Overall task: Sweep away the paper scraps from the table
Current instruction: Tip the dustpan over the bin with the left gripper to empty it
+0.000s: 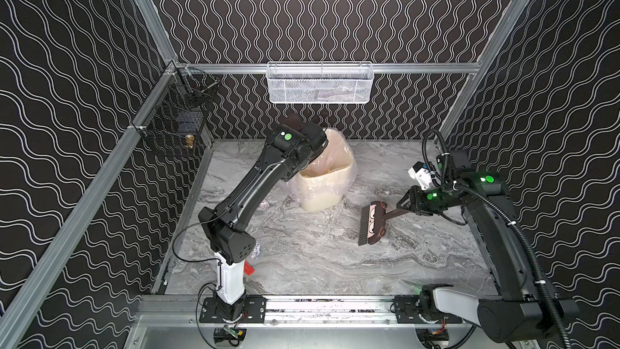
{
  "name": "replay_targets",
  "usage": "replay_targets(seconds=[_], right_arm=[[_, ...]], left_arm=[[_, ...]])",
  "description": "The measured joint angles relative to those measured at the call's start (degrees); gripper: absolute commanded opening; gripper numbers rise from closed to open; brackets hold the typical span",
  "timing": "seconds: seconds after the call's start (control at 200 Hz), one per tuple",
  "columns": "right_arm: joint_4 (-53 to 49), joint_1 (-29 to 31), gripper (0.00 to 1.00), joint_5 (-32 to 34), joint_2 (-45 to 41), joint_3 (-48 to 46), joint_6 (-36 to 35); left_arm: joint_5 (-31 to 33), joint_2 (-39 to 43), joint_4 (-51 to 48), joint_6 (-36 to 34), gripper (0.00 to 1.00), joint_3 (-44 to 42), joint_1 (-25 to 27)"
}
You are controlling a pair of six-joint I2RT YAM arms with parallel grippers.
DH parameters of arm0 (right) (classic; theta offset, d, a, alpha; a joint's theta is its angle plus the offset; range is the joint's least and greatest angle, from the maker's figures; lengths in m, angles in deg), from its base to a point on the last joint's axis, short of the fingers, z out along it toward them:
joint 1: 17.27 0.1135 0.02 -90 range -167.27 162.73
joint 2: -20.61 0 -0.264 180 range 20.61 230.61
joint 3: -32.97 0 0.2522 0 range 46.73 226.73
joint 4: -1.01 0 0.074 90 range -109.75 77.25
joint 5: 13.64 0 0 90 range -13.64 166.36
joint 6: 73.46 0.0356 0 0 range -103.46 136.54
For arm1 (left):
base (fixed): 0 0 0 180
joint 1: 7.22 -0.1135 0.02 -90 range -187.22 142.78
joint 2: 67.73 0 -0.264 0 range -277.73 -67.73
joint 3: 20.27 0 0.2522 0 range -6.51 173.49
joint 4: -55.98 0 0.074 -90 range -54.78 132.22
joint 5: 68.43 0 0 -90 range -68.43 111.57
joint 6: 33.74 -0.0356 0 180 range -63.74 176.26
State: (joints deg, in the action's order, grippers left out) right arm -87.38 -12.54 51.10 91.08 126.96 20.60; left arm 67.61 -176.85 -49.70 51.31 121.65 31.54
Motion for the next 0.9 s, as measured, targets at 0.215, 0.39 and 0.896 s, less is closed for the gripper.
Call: replay_targets(seconds=[0.215,0.39,0.896], right_arm=[[1.1,0.0,0.00,-1.4,0.2,-2.2,0.0],[2.4,0.1,0.00,-2.3,0.1,-3.5,0.9],[4.1,0.1,0.00,-2.4,-2.5,-6.2,1.6]], left_arm=[[8.2,0.0,0.0,-2.6,0.00,-1.4,4.8],[16.9,0.2,0.0,-4.4,0.00,-4.3,8.9],[29.2,-1.7,-0.3,-5.7,0.00,-7.6,12.2]])
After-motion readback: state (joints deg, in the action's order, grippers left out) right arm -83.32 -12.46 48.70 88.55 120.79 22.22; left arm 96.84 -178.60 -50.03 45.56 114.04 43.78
